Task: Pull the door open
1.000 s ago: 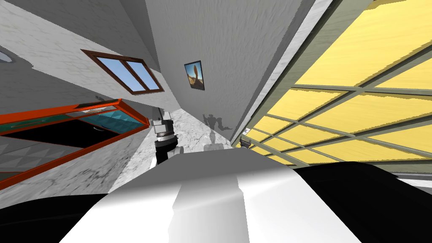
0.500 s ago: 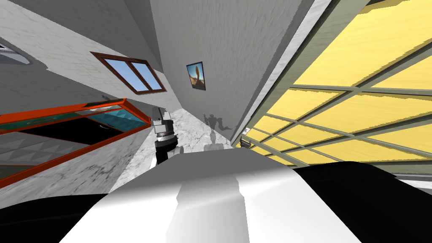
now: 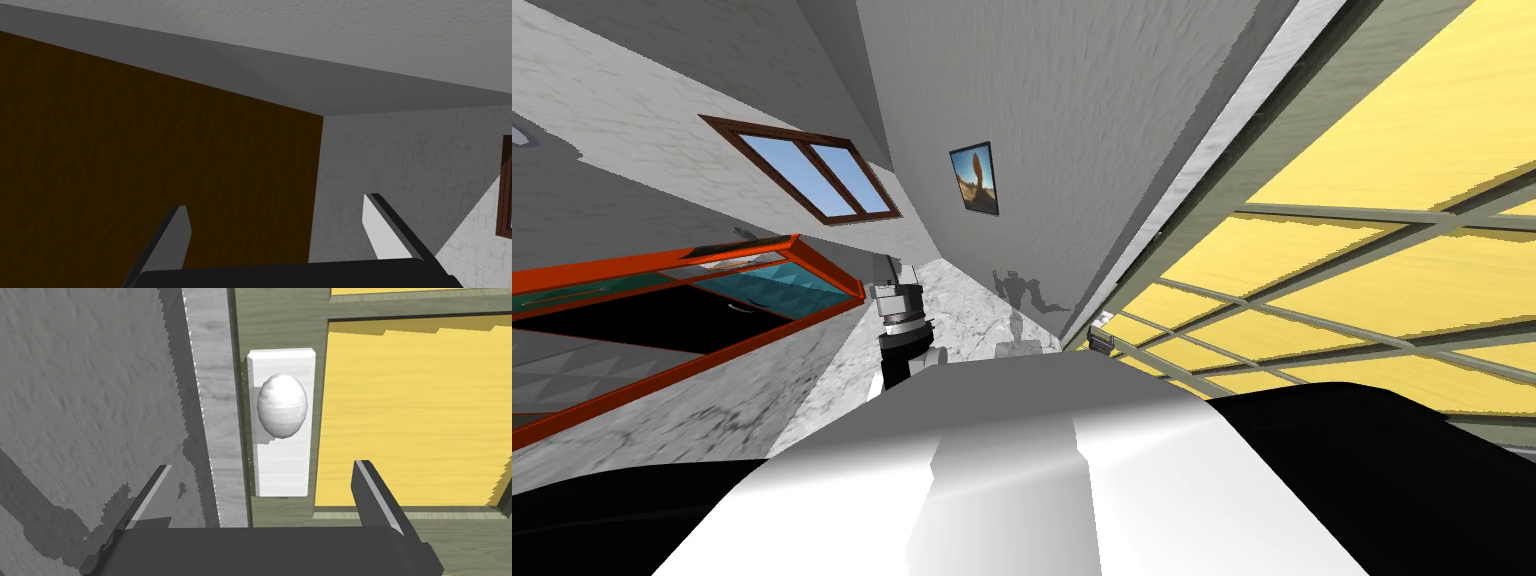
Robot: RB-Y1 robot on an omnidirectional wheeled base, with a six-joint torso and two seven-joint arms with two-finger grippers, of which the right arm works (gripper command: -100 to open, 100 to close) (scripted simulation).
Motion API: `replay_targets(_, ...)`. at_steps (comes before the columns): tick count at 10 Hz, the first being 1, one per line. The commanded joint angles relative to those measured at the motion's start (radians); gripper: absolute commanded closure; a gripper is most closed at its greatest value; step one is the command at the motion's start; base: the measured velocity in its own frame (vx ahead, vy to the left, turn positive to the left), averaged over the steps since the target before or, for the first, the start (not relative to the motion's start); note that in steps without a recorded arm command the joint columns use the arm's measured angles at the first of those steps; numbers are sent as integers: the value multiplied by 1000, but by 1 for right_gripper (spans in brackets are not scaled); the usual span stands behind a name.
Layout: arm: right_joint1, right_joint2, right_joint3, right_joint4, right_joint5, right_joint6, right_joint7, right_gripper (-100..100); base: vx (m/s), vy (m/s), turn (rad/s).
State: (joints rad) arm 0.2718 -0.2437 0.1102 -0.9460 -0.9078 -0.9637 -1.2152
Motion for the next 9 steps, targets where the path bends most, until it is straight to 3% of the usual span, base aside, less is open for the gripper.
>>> replay_targets(1,-4,-24,3,34,5,-10,-45,-100,123,-6,-14)
replay_targets(9,1,-128,10,127,18,-29,-201,-100,97,-6,-15)
